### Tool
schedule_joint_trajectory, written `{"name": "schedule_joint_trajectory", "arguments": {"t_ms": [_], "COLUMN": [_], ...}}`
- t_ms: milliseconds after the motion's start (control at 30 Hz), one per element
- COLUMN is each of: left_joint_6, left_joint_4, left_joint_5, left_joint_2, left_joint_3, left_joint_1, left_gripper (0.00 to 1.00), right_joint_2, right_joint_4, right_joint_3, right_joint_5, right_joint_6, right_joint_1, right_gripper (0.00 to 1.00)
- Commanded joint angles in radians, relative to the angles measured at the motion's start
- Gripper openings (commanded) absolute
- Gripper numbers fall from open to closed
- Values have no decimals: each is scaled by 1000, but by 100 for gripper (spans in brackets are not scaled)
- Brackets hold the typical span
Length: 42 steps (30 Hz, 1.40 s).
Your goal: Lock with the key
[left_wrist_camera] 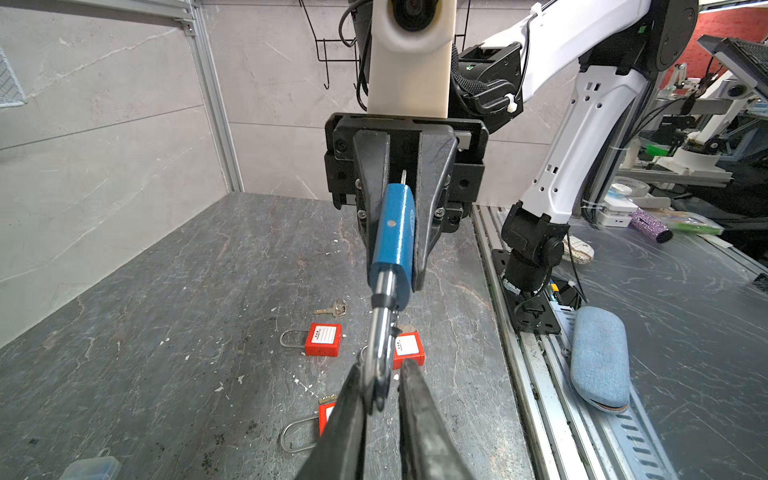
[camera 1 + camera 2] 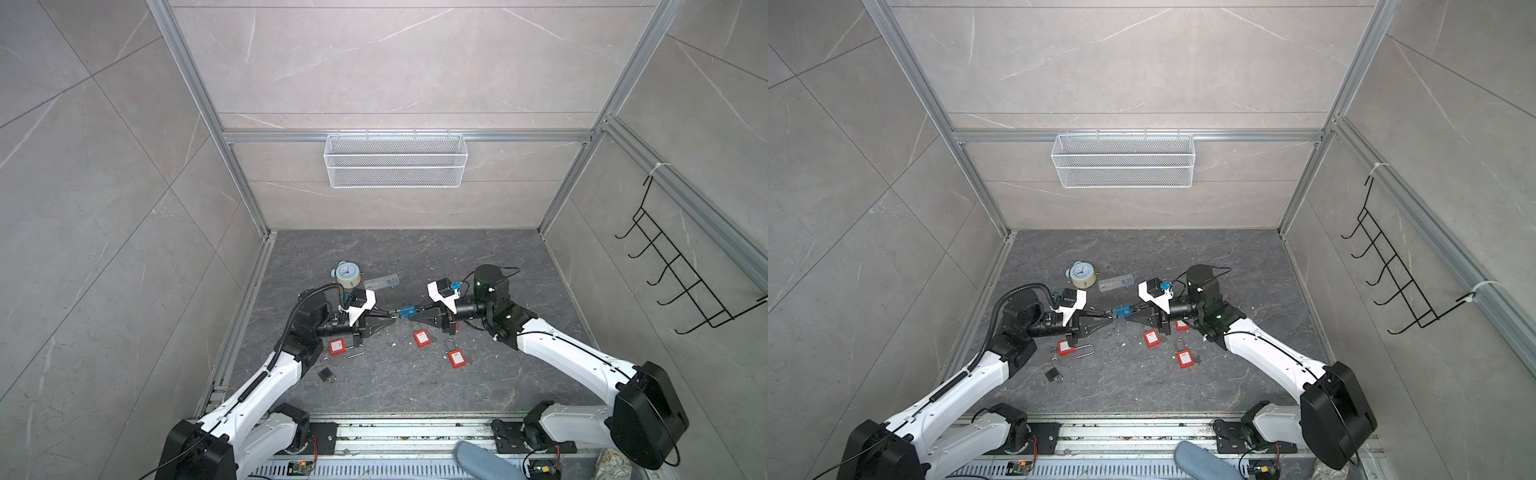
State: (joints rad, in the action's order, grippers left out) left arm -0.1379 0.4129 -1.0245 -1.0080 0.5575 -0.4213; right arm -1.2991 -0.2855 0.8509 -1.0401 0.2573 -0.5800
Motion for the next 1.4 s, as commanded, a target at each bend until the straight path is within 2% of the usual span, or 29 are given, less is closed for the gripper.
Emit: {"name": "schedule_joint_trajectory", "arguments": {"t_ms": [0, 133, 200, 233, 367, 467, 633, 900, 1067, 1267, 1367], "left_joint_6": [7, -2, -19, -28, -93, -140, -230, -329, -371, -377, -391], "left_joint_4": [47, 25, -11, -37, -194, -300, -506, -681, -748, -758, -786], "left_joint_5": [-37, -39, -46, -47, -39, -32, -38, 5, 39, 47, 57], "left_joint_2": [9, 10, 6, 4, -6, -7, -38, -79, -98, -103, -111], "left_joint_3": [38, 49, 63, 71, 126, 167, 263, 349, 389, 405, 419], "left_joint_1": [-6, -8, -8, -10, -10, -10, -10, -39, -75, -87, -96], "left_gripper": [16, 9, 1, 0, 0, 0, 0, 0, 0, 0, 0], "right_joint_2": [12, 6, 5, 6, 27, 52, 65, 14, -36, -71, -81], "right_joint_4": [-12, 14, 57, 81, 230, 344, 612, 891, 976, 1025, 1033], "right_joint_3": [25, 29, 36, 42, 72, 92, 176, 332, 385, 410, 416], "right_joint_5": [-9, -6, 0, 3, 36, 63, 121, 210, 246, 284, 266], "right_joint_6": [3, 20, 45, 60, 155, 228, 393, 523, 556, 575, 577], "right_joint_1": [0, 0, 0, 0, 0, 0, 0, -20, -42, -49, -51], "right_gripper": [6, 10, 19, 25, 51, 60, 57, 48, 42, 41, 36]}}
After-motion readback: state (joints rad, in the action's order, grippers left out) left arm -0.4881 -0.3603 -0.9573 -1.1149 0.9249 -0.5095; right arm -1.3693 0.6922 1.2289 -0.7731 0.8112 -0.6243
